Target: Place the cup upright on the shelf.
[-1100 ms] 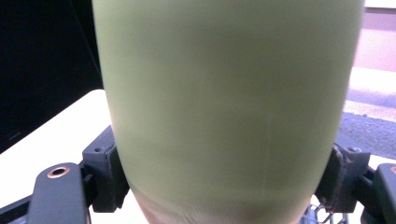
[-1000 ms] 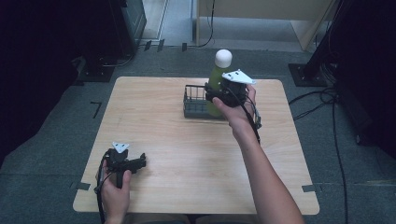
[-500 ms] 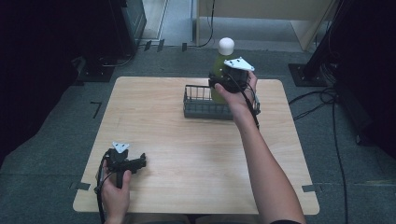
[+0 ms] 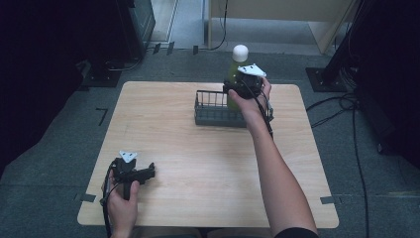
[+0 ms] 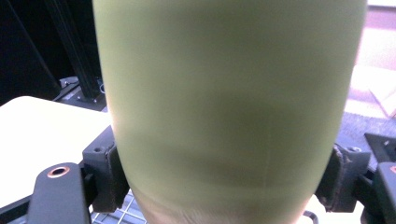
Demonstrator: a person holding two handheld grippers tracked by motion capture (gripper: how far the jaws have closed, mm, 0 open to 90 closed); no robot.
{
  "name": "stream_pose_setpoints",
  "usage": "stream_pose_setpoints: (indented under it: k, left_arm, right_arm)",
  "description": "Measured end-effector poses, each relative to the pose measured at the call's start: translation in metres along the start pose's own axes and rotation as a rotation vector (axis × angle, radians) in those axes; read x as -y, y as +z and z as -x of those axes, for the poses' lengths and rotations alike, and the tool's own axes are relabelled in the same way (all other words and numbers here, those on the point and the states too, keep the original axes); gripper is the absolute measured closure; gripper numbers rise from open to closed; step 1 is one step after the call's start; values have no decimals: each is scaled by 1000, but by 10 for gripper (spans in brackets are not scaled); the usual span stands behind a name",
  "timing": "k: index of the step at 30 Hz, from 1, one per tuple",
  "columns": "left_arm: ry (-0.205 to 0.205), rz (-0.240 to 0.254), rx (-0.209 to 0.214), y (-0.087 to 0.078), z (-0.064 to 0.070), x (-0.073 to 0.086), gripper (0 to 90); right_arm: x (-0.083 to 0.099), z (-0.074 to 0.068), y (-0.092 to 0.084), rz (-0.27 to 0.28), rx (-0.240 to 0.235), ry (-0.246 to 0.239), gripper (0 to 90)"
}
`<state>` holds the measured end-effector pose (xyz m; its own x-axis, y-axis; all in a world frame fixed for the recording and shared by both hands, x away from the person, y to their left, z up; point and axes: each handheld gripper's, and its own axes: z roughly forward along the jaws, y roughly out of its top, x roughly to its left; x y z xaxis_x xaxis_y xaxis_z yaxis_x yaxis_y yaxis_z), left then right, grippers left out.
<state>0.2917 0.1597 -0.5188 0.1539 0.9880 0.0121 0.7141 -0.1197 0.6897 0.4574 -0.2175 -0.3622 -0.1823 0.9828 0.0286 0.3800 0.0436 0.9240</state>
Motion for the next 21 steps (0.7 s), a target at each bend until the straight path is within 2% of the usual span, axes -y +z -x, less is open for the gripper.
stream_pose_setpoints:
  k: [5,8,9,15,21]
  left_arm:
    - [0,-1,0,0,0,0,1]
    - [1,-1,0,0,0,0,1]
    - [1,0,0,0,0,0,1]
    - [1,0,0,0,0,0,1]
    - [0,1,0,0,0,0,1]
  right_arm:
    - [11,6,10,-32,2,33,207]
    - [16,6,14,-51,6,27,207]
    - [17,7,14,-35,6,29,206]
    - [21,9,15,-16,6,52,203]
    - [26,9,12,1,9,48,200]
